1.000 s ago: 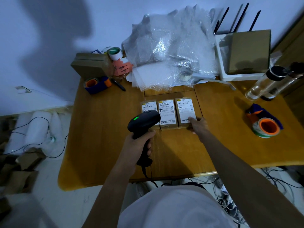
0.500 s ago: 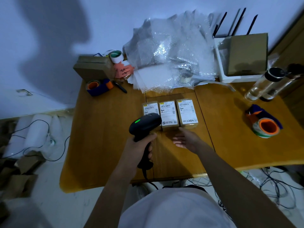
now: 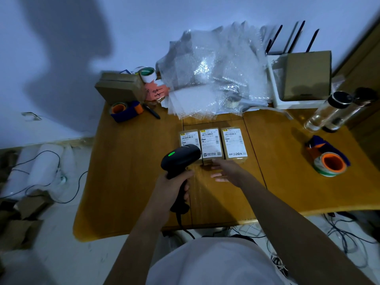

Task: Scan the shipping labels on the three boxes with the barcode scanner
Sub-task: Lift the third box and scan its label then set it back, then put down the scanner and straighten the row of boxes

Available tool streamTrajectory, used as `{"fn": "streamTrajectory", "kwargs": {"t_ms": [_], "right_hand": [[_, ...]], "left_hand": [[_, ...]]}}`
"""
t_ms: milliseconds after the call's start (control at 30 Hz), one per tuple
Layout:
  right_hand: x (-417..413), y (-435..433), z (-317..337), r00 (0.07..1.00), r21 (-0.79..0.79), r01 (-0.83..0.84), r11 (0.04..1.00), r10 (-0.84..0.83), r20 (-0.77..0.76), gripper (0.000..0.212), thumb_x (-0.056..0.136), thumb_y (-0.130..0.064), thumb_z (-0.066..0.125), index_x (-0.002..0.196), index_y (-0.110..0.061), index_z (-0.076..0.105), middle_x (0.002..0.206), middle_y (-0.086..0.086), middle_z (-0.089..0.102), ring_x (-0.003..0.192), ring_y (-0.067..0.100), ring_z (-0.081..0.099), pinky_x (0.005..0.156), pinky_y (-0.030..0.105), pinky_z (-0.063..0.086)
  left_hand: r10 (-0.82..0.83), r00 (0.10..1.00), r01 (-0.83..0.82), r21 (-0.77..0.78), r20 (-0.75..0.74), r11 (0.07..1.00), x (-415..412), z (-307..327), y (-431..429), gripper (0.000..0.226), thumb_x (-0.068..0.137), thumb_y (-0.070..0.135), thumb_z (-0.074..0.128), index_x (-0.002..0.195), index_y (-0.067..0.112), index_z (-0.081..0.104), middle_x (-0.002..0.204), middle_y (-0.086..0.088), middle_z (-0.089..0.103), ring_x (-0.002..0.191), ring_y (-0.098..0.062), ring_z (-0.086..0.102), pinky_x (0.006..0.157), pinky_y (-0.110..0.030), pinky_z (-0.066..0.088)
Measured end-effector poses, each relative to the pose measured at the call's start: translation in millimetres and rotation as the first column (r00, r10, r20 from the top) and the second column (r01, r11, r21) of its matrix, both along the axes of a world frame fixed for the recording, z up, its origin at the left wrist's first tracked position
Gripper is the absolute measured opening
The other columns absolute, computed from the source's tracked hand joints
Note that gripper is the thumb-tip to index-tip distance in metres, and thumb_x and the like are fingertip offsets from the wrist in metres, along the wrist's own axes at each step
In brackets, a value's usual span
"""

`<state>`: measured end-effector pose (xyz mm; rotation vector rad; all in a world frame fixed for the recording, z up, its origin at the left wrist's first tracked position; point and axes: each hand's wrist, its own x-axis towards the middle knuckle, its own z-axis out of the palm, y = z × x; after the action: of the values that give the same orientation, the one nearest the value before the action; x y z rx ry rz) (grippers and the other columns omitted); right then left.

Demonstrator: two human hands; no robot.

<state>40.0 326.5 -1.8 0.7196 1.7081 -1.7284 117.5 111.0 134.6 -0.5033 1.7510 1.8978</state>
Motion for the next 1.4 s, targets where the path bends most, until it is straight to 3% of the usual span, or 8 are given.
{"fn": "streamTrajectory", "kwargs": {"t_ms": [167, 433, 667, 800, 900, 1100, 1267, 1400], "right_hand": [[15.0, -11.9, 6.7, 0.991, 0.127, -0.105, 0.986, 0.113, -0.064, 0.036, 0.104, -0.033, 0.053, 0.122, -0.004, 0.064, 0.115, 0.016, 0.072, 0.098, 0.029, 0.072, 0.091, 0.044, 0.057], [42.2, -33.9, 46.5, 0.960, 0.007, -0.182, 0.983, 0.179, -0.216, 0.034, 0.102, -0.034, 0.056, 0.107, -0.007, 0.075, 0.099, 0.011, 0.079, 0.087, 0.022, 0.073, 0.085, 0.039, 0.057], [47.2, -67.3, 93.0, 0.922, -0.059, -0.306, 0.950, 0.280, -0.267, 0.052, 0.105, -0.048, 0.047, 0.115, -0.004, 0.074, 0.108, 0.017, 0.078, 0.103, 0.033, 0.074, 0.093, 0.040, 0.057], [51.1, -78.4, 105.4, 0.885, -0.064, -0.390, 0.919, 0.354, -0.303, 0.055, 0.102, -0.055, 0.046, 0.119, -0.010, 0.071, 0.111, 0.013, 0.077, 0.102, 0.030, 0.074, 0.096, 0.042, 0.056], [50.7, -84.0, 113.1, 0.868, -0.053, -0.412, 0.910, 0.374, -0.328, 0.051, 0.101, -0.053, 0.049, 0.126, -0.012, 0.067, 0.113, 0.011, 0.076, 0.104, 0.029, 0.074, 0.099, 0.044, 0.056], [45.1, -101.3, 117.6, 0.853, -0.041, -0.428, 0.903, 0.388, -0.349, 0.037, 0.104, -0.030, 0.054, 0.136, -0.013, 0.059, 0.112, 0.012, 0.075, 0.107, 0.032, 0.071, 0.098, 0.044, 0.055], [40.9, -116.8, 118.8, 0.880, -0.115, -0.391, 0.913, 0.334, -0.339, 0.028, 0.106, -0.029, 0.051, 0.131, -0.021, 0.060, 0.110, 0.012, 0.078, 0.108, 0.031, 0.072, 0.102, 0.046, 0.054], [36.5, -126.0, 111.4, 0.903, -0.115, -0.325, 0.939, 0.273, -0.331, 0.032, 0.105, -0.034, 0.052, 0.133, -0.020, 0.061, 0.100, 0.003, 0.078, 0.100, 0.025, 0.075, 0.096, 0.042, 0.055]], "left_hand": [[0.000, 1.000, 0.000, -0.002, -0.006, 1.000, -0.1, 0.7, 0.5, 0.026, 0.090, 0.027, 0.075, 0.074, 0.012, 0.061, 0.059, -0.004, 0.054, 0.050, -0.016, 0.050, 0.057, -0.031, 0.046], [0.066, 0.997, -0.066, 0.004, -0.029, 0.998, -13.2, 0.5, -7.6, 0.025, 0.091, 0.023, 0.075, 0.072, 0.012, 0.062, 0.059, -0.005, 0.056, 0.048, -0.018, 0.053, 0.053, -0.028, 0.048], [0.196, 0.979, -0.191, 0.094, -0.054, 0.977, -35.8, 12.0, -15.4, 0.013, 0.094, 0.018, 0.070, 0.084, 0.009, 0.069, 0.060, -0.006, 0.059, 0.049, -0.021, 0.057, 0.053, -0.031, 0.051], [0.214, 0.976, -0.208, 0.096, -0.050, 0.973, -43.8, 14.1, -21.0, 0.016, 0.092, 0.020, 0.072, 0.080, 0.011, 0.067, 0.062, -0.006, 0.060, 0.050, -0.019, 0.056, 0.060, -0.035, 0.050], [0.218, 0.972, -0.213, 0.063, -0.083, 0.975, -50.0, 14.5, -27.1, 0.019, 0.091, 0.022, 0.072, 0.075, 0.013, 0.068, 0.063, -0.005, 0.061, 0.052, -0.018, 0.057, 0.063, -0.036, 0.050], [0.287, 0.954, -0.276, 0.119, -0.084, 0.954, -64.8, 16.3, -34.0, 0.014, 0.092, 0.018, 0.072, 0.086, 0.008, 0.064, 0.064, -0.006, 0.060, 0.052, -0.020, 0.058, 0.057, -0.032, 0.051], [0.333, 0.937, -0.321, 0.122, -0.104, 0.939, -73.6, 7.6, -37.9, 0.012, 0.093, 0.018, 0.070, 0.097, 0.007, 0.070, 0.074, -0.010, 0.073, 0.067, -0.023, 0.071, 0.067, -0.036, 0.055], [0.306, 0.938, -0.315, -0.026, -0.164, 0.949, -78.9, -8.9, -48.8, 0.025, 0.096, 0.023, 0.067, 0.114, 0.006, 0.067, 0.102, -0.015, 0.079, 0.094, -0.026, 0.076, 0.087, -0.042, 0.057]]}}
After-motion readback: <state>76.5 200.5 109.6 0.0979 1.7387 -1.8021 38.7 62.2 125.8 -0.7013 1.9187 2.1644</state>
